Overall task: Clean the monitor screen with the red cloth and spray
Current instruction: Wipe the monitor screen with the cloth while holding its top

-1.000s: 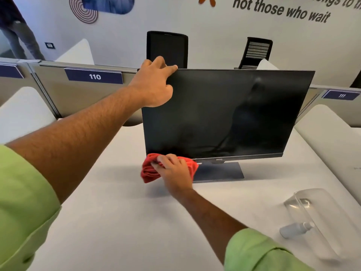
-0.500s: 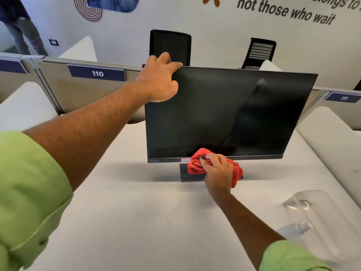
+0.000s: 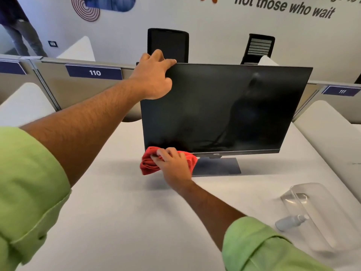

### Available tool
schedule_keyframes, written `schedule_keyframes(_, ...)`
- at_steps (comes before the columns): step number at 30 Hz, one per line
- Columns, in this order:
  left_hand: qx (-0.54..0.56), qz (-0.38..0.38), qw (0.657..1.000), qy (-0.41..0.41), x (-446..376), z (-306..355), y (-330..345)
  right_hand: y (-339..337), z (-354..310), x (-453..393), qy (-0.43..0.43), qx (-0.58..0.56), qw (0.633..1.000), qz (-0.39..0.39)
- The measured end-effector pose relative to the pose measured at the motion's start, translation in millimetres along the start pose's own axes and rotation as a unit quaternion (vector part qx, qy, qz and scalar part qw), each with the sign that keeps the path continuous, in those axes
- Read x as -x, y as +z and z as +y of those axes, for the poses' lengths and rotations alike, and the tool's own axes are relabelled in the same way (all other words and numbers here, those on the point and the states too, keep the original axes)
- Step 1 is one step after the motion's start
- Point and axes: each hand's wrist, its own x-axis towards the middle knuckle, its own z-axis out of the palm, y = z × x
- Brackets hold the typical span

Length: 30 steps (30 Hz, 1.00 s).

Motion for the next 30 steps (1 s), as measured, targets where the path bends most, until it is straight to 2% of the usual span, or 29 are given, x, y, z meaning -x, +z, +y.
schedule_keyframes(3, 0.003, -0.003, 1.000, 0.003, -1.4, 3.2, 1.2, -11.7, 50.9, 32.0, 0.037, 0.016, 0.999, 0.025)
schedule_keyframes(7, -0.001, 0.000, 1.000, 0.002, -4.6, 4.0, 2.5, -36.0, 116.2, 75.2, 0.170, 0.019, 0.985, -0.029)
schedule_keyframes(9, -0.011, 0.000, 1.000, 0.008, -4.1, 4.0, 3.6, -46.6, 128.3, 85.2, 0.250, -0.021, 0.967, -0.037)
schedule_keyframes(11, -0.038, -0.002, 0.999, 0.020, -2.5, 2.3, 5.5, -56.1, 132.0, 86.3, 0.320, -0.125, 0.939, 0.001)
schedule_keyframes(12, -0.049, -0.004, 0.999, 0.023, -0.8, 1.2, 6.9, -63.6, 133.4, 85.4, 0.363, -0.211, 0.907, 0.038)
schedule_keyframes(13, -0.050, -0.010, 0.999, 0.020, 2.4, 0.3, 9.3, -72.4, 134.3, 84.0, 0.406, -0.305, 0.858, 0.071)
schedule_keyframes(15, -0.037, -0.021, 0.999, 0.005, 13.8, 3.9, 17.3, -92.2, 133.5, 80.6, 0.467, -0.476, 0.739, 0.099)
schedule_keyframes(18, -0.015, 0.030, 0.999, 0.029, 50.3, 26.1, 44.7, -117.5, 125.5, 78.5, 0.467, -0.676, 0.559, 0.112)
schedule_keyframes(20, 0.091, 0.050, 0.993, 0.058, 84.7, 48.7, 71.2, -128.6, 116.4, 76.9, 0.437, -0.755, 0.476, 0.112)
schedule_keyframes(22, 0.258, -0.021, 0.966, 0.021, 118.1, 74.8, 99.3, -133.6, 106.8, 74.5, 0.416, -0.796, 0.425, 0.116)
schedule_keyframes(24, 0.423, -0.121, 0.894, -0.084, 144.1, 95.5, 119.2, -137.0, 95.5, 71.6, 0.401, -0.820, 0.392, 0.119)
schedule_keyframes(26, 0.527, -0.185, 0.811, -0.175, 156.0, 104.5, 129.5, -139.9, 85.0, 69.4, 0.384, -0.836, 0.375, 0.115)
schedule_keyframes(28, 0.565, -0.211, 0.770, -0.208, 161.2, 103.8, 132.5, -140.7, 78.2, 69.4, 0.367, -0.834, 0.398, 0.109)
schedule_keyframes(30, 0.572, -0.205, 0.767, -0.206, 163.6, 98.1, 129.0, -140.5, 75.0, 70.8, 0.360, -0.812, 0.449, 0.101)
